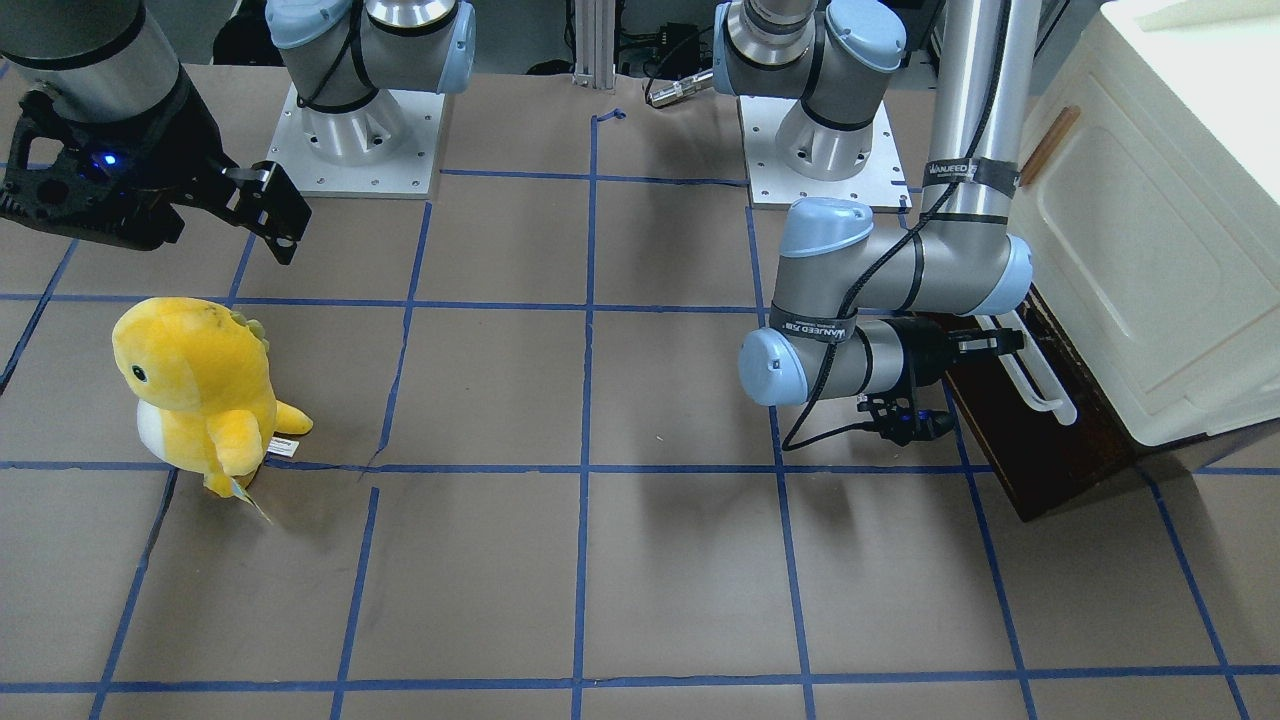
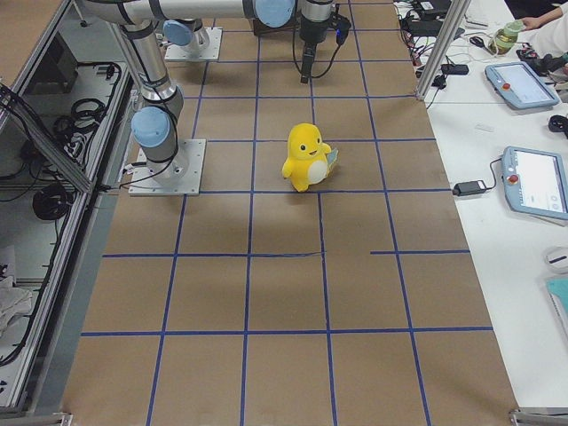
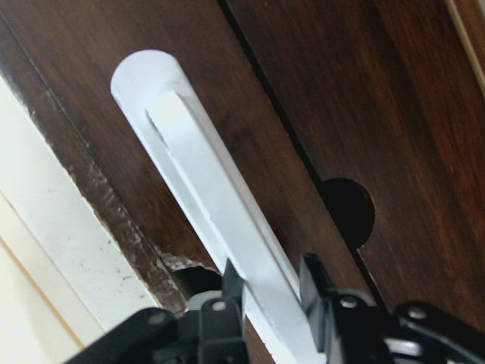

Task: Pull drawer sideways
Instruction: 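Pull the white handle with the left gripper, sliding the drawer outward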

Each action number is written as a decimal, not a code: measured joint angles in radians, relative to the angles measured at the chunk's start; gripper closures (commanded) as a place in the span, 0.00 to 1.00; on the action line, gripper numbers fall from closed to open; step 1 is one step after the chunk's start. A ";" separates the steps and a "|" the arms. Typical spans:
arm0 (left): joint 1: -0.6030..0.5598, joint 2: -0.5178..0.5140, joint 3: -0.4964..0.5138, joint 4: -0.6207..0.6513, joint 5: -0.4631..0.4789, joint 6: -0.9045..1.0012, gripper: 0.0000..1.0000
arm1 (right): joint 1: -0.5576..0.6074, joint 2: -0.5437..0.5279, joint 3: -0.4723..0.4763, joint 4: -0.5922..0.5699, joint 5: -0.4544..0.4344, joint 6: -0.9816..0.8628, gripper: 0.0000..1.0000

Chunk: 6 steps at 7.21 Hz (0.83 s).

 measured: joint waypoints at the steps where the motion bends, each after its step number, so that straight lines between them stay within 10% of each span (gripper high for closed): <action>1: -0.001 -0.001 0.001 0.000 0.001 -0.002 0.74 | 0.000 0.000 0.000 0.000 0.000 0.000 0.00; 6: -0.002 -0.011 0.001 0.000 0.005 -0.004 0.73 | 0.000 0.000 0.000 0.000 0.000 0.000 0.00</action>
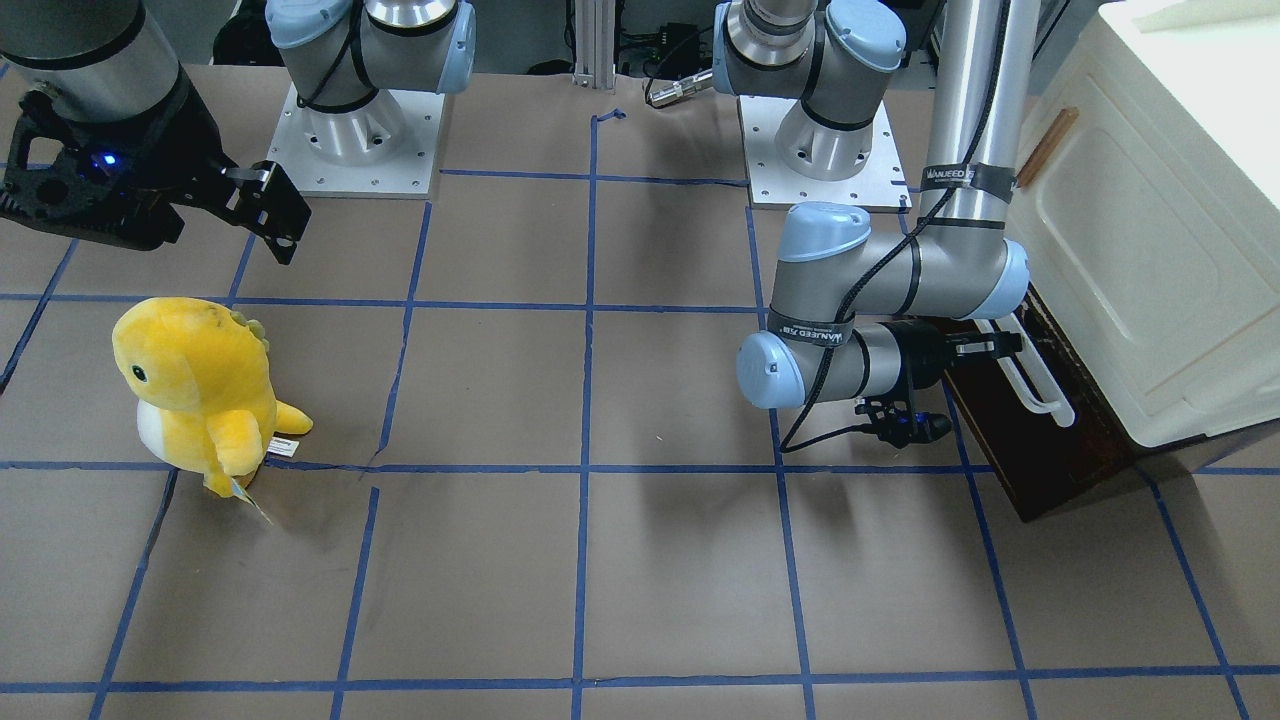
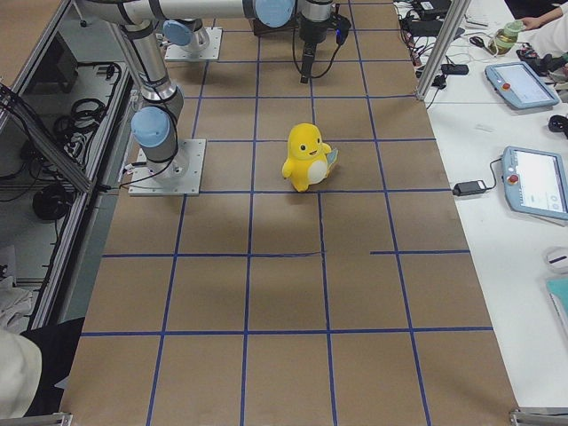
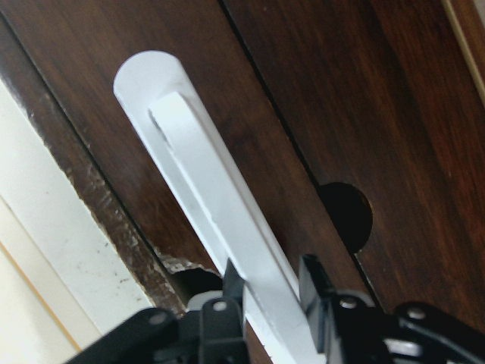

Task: Pull drawer sideways
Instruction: 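Pull the white handle with the left gripper, sliding the drawer outward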

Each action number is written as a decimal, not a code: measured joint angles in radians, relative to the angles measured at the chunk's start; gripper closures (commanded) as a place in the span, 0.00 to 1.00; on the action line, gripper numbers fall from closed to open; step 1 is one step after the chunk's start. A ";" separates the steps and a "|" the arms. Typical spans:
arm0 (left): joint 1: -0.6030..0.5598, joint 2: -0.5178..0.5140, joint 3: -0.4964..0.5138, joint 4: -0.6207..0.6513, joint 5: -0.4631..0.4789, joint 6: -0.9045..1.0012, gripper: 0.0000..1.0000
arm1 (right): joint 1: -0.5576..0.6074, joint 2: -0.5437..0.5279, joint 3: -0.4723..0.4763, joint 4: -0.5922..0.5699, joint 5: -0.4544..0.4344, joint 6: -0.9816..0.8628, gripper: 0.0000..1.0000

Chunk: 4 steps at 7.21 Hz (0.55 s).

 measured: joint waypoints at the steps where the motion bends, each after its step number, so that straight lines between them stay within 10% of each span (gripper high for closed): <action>1: -0.002 0.000 0.000 0.000 0.000 0.000 0.74 | 0.000 0.000 0.000 0.000 0.000 0.000 0.00; 4: -0.009 0.000 0.000 -0.001 0.000 0.000 0.75 | 0.000 0.000 0.000 -0.001 0.000 0.000 0.00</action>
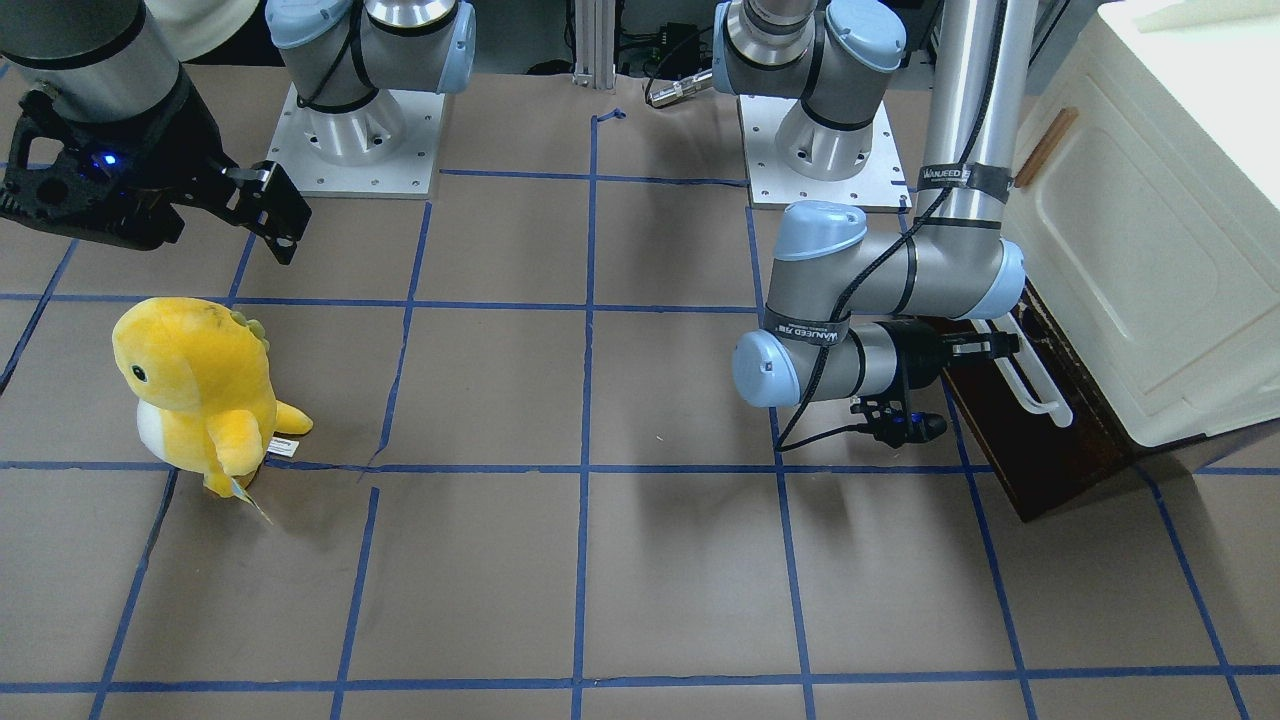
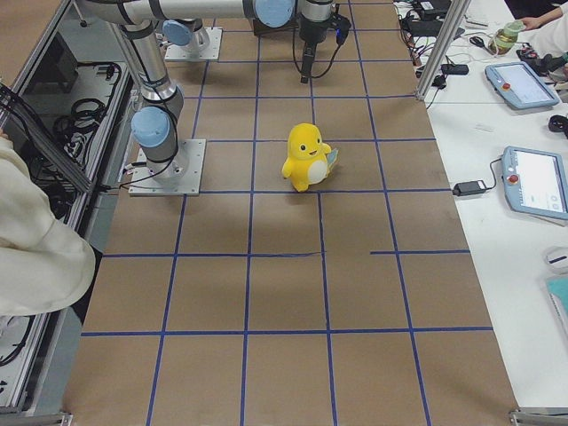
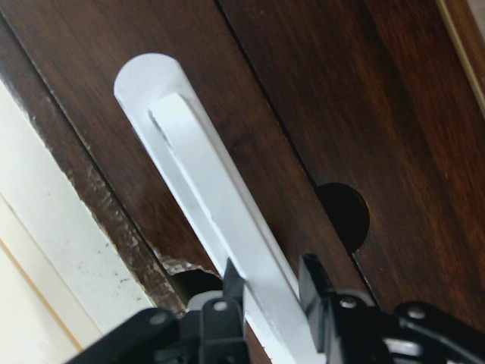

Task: Pull drawer sideways
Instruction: 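Pull the white handle with the left gripper, sliding the drawer outward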

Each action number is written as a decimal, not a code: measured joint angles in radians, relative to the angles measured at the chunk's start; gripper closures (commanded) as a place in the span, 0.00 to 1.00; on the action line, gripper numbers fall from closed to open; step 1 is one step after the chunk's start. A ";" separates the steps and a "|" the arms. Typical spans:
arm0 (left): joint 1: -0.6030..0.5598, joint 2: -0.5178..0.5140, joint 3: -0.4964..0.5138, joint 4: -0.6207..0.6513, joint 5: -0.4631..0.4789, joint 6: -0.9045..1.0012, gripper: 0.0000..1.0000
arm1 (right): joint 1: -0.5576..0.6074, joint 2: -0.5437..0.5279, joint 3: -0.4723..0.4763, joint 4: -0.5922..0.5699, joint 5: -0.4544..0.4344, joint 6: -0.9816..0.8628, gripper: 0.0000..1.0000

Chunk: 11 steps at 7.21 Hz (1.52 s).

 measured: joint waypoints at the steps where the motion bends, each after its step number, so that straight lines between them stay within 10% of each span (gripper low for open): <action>1: -0.005 0.000 0.000 0.000 0.000 0.000 0.75 | 0.000 0.000 0.000 0.000 0.000 0.000 0.00; 11: -0.090 -0.002 -0.001 -0.002 0.006 0.016 0.77 | 0.000 0.000 0.000 0.000 0.000 0.000 0.00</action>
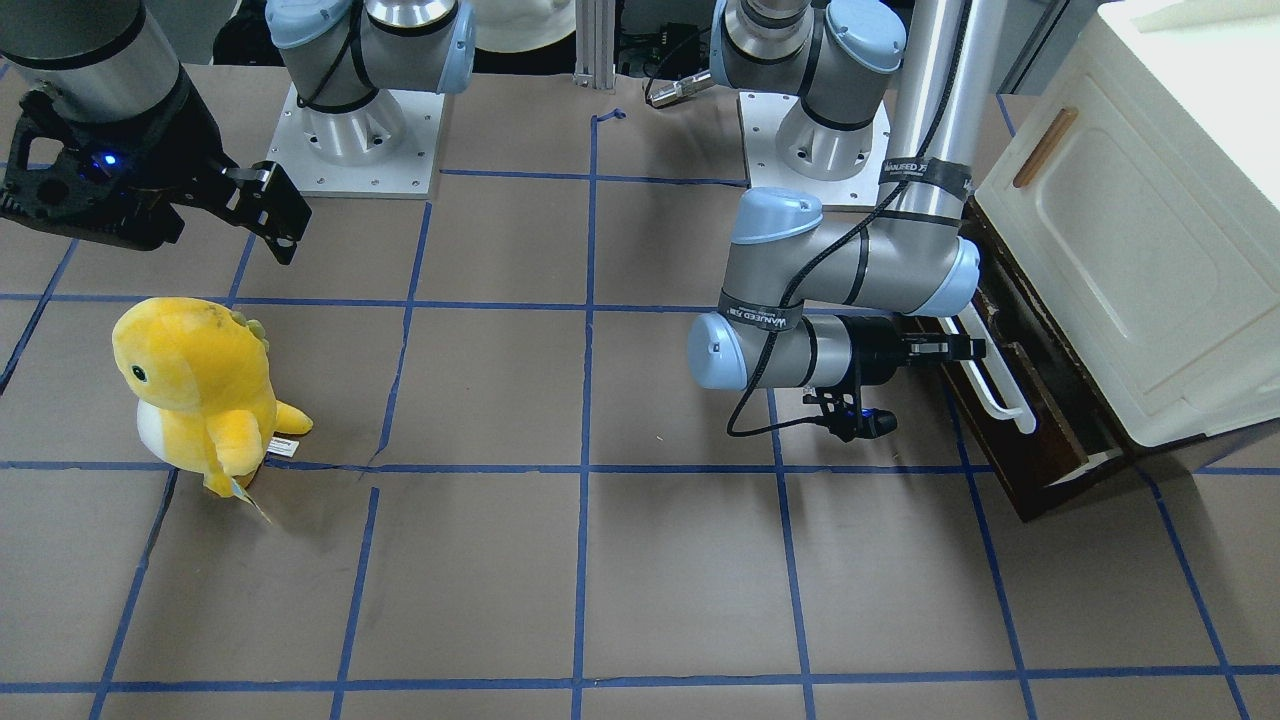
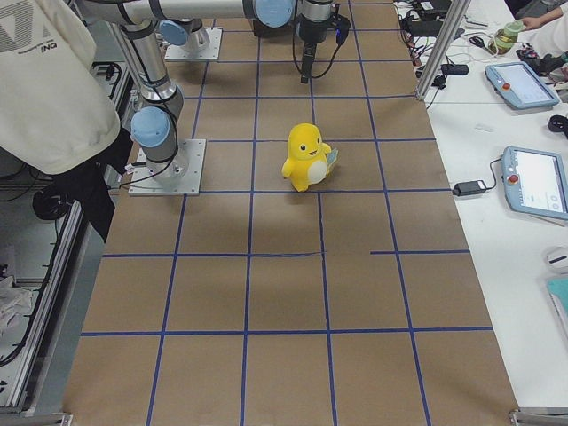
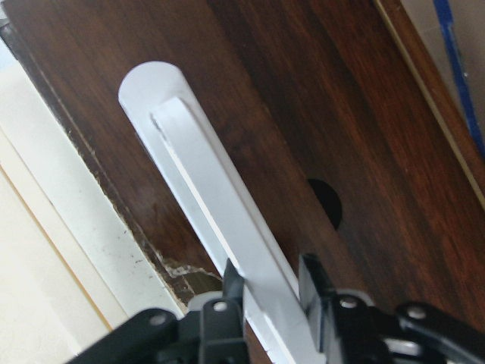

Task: Pull drawer sideways
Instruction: 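Pull the white handle with the left gripper, sliding the drawer outward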

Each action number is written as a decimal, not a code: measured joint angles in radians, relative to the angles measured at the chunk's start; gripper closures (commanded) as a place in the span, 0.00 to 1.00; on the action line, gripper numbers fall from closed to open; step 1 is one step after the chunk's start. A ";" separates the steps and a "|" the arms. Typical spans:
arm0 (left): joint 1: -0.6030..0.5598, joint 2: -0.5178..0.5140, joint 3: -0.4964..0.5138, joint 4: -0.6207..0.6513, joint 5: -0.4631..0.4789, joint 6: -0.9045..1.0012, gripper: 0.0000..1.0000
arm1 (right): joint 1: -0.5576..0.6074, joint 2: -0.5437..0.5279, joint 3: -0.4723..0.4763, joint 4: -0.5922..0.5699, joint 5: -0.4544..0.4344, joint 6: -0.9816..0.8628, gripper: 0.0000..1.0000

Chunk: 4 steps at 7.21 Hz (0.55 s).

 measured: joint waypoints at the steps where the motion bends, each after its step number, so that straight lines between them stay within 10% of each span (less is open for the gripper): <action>1: -0.008 0.000 0.000 0.000 0.000 0.001 0.77 | 0.000 0.000 0.000 0.000 0.000 0.000 0.00; 4: -0.043 0.001 0.001 0.001 -0.001 0.012 0.77 | 0.000 0.000 0.000 0.001 0.000 0.000 0.00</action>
